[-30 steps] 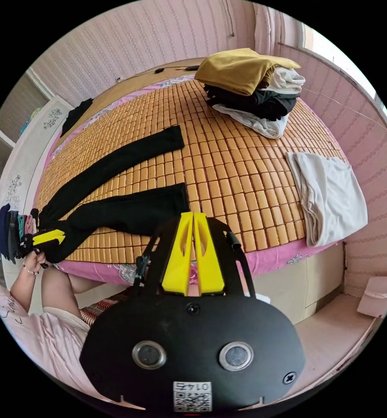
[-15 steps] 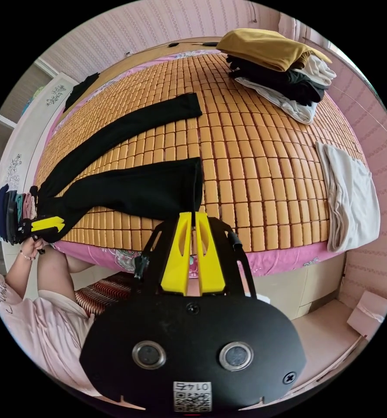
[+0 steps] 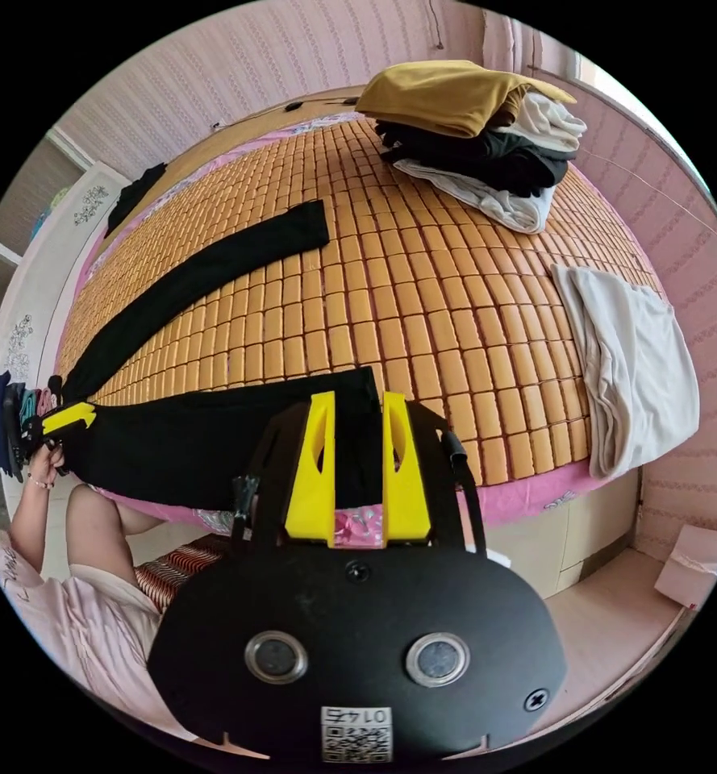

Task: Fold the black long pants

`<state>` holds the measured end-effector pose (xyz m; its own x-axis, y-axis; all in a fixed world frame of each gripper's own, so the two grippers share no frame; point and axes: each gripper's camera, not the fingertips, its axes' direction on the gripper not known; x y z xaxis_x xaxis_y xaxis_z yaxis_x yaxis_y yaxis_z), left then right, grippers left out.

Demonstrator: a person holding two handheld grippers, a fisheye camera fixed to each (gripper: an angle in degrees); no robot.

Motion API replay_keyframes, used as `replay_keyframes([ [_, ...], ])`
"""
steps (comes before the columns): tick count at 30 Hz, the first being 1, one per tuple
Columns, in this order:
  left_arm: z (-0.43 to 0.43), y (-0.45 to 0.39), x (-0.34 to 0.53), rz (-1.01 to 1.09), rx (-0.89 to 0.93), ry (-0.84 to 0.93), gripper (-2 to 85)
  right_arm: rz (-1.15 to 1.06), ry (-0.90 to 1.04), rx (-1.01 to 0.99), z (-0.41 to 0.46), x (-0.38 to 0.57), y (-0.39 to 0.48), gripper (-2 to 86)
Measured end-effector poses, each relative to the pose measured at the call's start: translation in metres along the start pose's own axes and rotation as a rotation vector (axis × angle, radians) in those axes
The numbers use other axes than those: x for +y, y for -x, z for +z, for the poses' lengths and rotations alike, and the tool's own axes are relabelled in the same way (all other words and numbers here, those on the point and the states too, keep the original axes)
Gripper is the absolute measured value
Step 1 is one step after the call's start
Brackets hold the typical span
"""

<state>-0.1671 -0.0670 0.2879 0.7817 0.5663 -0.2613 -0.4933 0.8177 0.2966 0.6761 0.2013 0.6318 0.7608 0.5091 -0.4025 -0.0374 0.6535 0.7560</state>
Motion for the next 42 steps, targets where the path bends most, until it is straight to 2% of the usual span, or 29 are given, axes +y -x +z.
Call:
replay_keyframes([
  [2,0.016,0.000,-0.002,0.009,-0.001,0.076,5.1,-0.005,-0.042,0.028,0.003,-0.001,0.006,4.5],
  [6,0.011,-0.001,0.005,0.021,-0.020,0.050,1.1,-0.015,-0.032,-0.019,0.001,-0.013,0.007,1.4],
  [9,0.007,0.000,0.007,0.030,-0.077,0.021,0.0,-0.017,-0.060,-0.010,-0.004,-0.026,0.009,1.6],
  [12,0.010,0.005,0.010,0.003,-0.047,0.027,0.0,-0.012,0.009,-0.019,0.005,-0.040,0.010,3.3],
  [15,-0.005,0.016,0.024,-0.052,-0.021,-0.006,0.2,0.037,-0.040,0.016,-0.015,-0.052,0.009,3.4],
  [19,-0.045,0.052,0.067,-0.228,0.005,-0.143,0.3,-0.059,-0.123,0.066,-0.026,-0.080,0.039,0.4],
  [24,-0.067,0.113,0.139,-0.458,-0.186,-0.113,0.4,-0.183,-0.156,0.074,0.004,-0.129,0.093,-0.8],
  [27,-0.078,0.155,0.200,-0.652,-0.251,-0.098,0.3,-0.192,-0.073,0.149,0.029,-0.142,0.100,-0.9],
  [31,-0.088,0.196,0.281,-0.867,-0.243,-0.087,0.4,-0.160,-0.113,0.187,0.029,-0.144,0.090,-0.9],
  [37,-0.091,0.203,0.348,-0.940,-0.199,-0.118,4.3,-0.138,-0.087,0.205,0.030,-0.149,0.091,-0.6],
  [40,-0.095,0.205,0.385,-1.032,-0.145,-0.202,7.3,-0.141,-0.140,0.155,0.016,-0.137,0.096,0.7],
  [42,-0.098,0.209,0.413,-1.121,-0.109,-0.262,8.4,-0.099,-0.178,0.043,0.001,-0.114,0.089,4.3],
])
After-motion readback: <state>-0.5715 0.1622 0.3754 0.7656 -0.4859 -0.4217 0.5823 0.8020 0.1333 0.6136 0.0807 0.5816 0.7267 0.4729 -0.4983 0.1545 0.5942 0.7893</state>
